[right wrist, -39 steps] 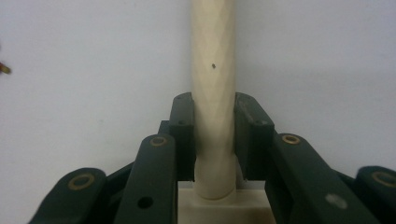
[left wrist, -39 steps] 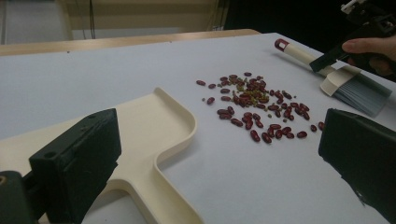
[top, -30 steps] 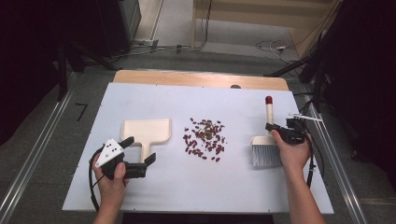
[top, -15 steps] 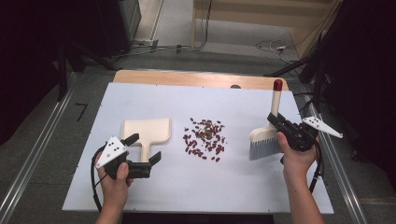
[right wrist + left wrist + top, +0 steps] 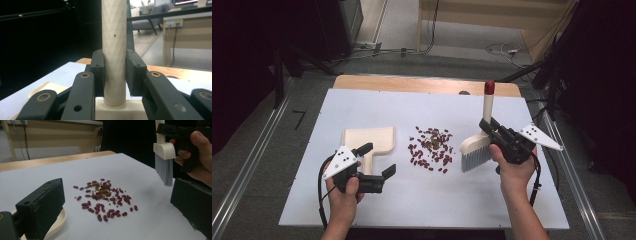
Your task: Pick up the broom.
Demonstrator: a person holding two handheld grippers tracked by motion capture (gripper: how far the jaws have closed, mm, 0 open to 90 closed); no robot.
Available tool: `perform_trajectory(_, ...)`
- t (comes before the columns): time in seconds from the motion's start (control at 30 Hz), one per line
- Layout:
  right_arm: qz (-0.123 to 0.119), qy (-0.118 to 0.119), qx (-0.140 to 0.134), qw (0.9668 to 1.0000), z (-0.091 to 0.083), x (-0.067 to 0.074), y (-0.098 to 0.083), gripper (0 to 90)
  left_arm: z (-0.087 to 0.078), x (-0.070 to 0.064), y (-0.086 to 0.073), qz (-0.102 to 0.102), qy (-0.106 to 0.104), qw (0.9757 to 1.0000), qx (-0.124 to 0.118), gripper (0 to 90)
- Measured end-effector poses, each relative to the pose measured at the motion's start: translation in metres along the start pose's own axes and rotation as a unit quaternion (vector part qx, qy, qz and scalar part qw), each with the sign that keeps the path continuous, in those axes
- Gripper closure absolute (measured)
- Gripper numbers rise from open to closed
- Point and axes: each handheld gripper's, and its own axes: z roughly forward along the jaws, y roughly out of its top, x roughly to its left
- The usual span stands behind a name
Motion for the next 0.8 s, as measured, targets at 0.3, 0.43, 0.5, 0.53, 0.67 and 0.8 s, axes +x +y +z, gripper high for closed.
perform_trajectory(0.3, -0.014, 0.030, -0.001, 0.9994, 0.013, 0.025, -0.007, 69.3, 0.010, -0.014, 0.004, -0.009, -0.019, 0.9997, 0.010, 0.9)
perform_trajectory(0.43, -0.023, 0.047, -0.001, 0.9986, 0.019, 0.037, -0.011, 69.2, 0.015, -0.021, 0.006, -0.016, -0.027, 0.9994, 0.017, 2.9)
perform_trajectory(0.5, -0.028, 0.061, -0.001, 0.9977, 0.023, 0.047, -0.014, 69.2, 0.017, -0.025, 0.006, -0.018, -0.030, 0.9992, 0.021, 5.9)
perform_trajectory(0.53, -0.028, 0.061, -0.001, 0.9977, 0.023, 0.047, -0.014, 69.2, 0.018, -0.027, 0.007, -0.017, -0.033, 0.9990, 0.025, 5.9)
perform_trajectory(0.67, -0.045, 0.072, -0.002, 0.9964, 0.029, 0.062, -0.019, 69.2, 0.024, -0.037, 0.008, -0.022, -0.051, 0.9979, 0.033, 11.3)
perform_trajectory(0.8, -0.055, 0.084, 0.001, 0.9949, 0.033, 0.074, -0.024, 69.2, 0.030, -0.044, 0.008, -0.025, -0.069, 0.9963, 0.044, 14.2)
